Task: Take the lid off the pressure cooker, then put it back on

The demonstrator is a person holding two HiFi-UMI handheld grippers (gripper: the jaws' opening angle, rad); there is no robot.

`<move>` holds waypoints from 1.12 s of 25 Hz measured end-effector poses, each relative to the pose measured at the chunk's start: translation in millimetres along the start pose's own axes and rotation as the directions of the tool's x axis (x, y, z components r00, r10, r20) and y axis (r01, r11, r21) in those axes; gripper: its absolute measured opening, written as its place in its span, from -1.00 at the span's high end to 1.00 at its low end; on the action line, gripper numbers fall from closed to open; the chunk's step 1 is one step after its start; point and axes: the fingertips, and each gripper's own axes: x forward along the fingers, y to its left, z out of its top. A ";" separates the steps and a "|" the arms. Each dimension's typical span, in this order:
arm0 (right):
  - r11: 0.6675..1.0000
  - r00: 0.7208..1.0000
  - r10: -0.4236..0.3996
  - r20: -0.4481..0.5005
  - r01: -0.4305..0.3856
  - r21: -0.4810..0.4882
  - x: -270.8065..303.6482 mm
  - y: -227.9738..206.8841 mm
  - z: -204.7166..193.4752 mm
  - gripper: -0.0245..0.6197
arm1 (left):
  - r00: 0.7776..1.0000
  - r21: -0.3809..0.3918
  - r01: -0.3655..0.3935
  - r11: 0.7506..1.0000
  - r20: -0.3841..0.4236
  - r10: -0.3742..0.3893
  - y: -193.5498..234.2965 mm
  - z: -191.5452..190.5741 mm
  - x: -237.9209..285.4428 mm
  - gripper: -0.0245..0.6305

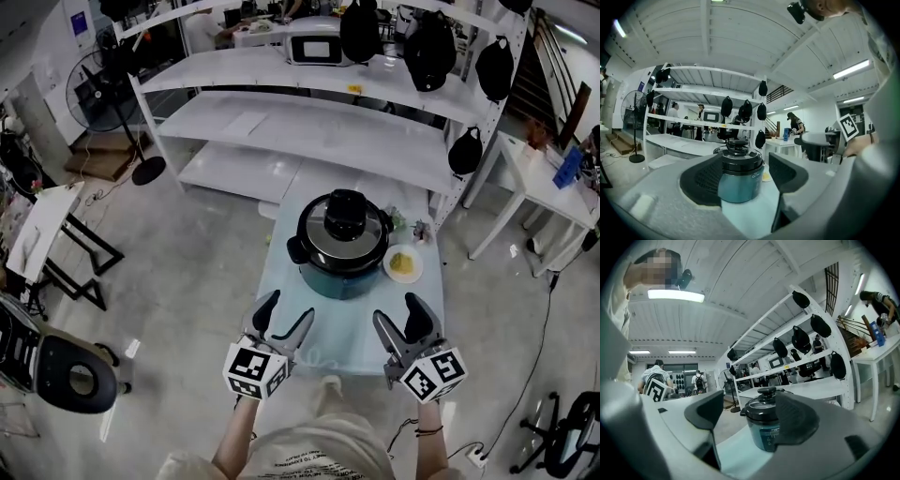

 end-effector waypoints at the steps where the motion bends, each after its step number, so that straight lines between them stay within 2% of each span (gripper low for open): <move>1: 1.000 1.000 0.008 -0.003 -0.008 0.004 8.4 -6.2 1.0 -0.10 | 1.000 0.002 0.000 1.000 -0.004 0.000 2.0 0.6 8.6 0.03; 7: 0.998 0.997 0.062 -0.048 -0.062 -0.001 52.3 -35.0 2.8 -0.10 | 0.999 0.001 -0.020 1.000 -0.026 0.020 20.7 6.5 53.2 0.03; 11: 0.997 0.994 0.079 -0.069 -0.080 -0.013 74.8 -55.0 7.5 -0.10 | 1.000 0.010 -0.018 1.000 -0.008 0.018 28.9 13.7 81.1 0.03; 21: 0.984 0.978 0.151 -0.141 -0.163 -0.077 124.6 -85.0 -0.3 -0.10 | 0.997 0.084 0.073 0.994 -0.044 -0.069 43.6 17.9 141.6 0.03; 28: 0.955 0.953 0.227 -0.200 -0.258 -0.145 151.2 -95.9 2.8 -0.10 | 0.985 0.195 0.162 0.967 -0.097 -0.145 46.1 27.8 171.8 0.02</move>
